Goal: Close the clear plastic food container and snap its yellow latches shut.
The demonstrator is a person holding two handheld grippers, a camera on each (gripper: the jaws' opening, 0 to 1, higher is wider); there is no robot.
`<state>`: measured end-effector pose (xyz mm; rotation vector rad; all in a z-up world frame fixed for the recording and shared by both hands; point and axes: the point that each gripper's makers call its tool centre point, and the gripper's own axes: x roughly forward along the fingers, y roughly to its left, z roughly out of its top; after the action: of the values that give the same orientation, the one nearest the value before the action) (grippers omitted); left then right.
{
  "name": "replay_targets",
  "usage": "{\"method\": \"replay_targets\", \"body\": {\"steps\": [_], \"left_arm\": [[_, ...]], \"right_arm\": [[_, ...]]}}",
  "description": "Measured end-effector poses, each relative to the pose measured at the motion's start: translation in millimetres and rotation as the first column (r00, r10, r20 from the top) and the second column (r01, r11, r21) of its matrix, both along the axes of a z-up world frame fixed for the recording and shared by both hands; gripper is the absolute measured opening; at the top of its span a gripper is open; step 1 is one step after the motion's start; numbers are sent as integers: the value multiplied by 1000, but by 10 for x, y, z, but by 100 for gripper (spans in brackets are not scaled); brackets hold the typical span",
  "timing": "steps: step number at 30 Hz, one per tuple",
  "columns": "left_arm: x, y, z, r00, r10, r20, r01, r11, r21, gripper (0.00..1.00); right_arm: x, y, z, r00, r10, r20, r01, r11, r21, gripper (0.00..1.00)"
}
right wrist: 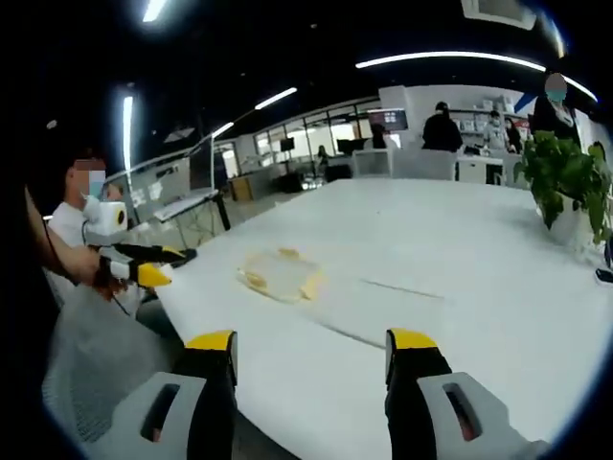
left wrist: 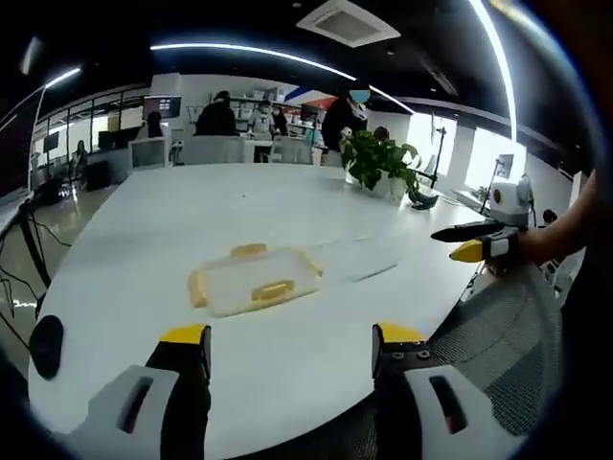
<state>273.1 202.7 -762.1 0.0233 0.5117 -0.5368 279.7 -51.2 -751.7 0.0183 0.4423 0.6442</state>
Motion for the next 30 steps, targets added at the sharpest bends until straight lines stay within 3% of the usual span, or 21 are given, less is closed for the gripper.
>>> {"method": "replay_targets", "body": {"steps": [6, 9, 18, 23, 25, 30], "left_arm": [[29, 40, 1, 1000, 26, 5, -26, 999, -18, 81], [22, 21, -10, 1000, 19, 0, -19, 1000, -21, 82], [4, -33, -30, 1000, 2, -13, -2, 999, -35, 89], [7, -73, -16, 1000, -6, -15, 5, 998, -62, 99], [-1, -104, -12, 1000, -14, -20, 12, 997, -79, 99], [-15, -112, -34, 999, -28, -30, 26, 998, -62, 99]], "right_arm": [[-8, 10, -36, 1000, 7, -6, -7, 1000, -5, 65], [5, 7, -29, 1000, 2, 3, -2, 1000, 1, 72], [-35, 80, -64, 999, 36, -23, -35, 999, 19, 81], [-21, 88, -38, 999, 32, -15, -31, 999, 39, 86], [-1, 93, 12, 999, 31, 18, -32, 998, 47, 90], [-28, 112, -8, 999, 46, 0, -46, 998, 43, 91]]}}
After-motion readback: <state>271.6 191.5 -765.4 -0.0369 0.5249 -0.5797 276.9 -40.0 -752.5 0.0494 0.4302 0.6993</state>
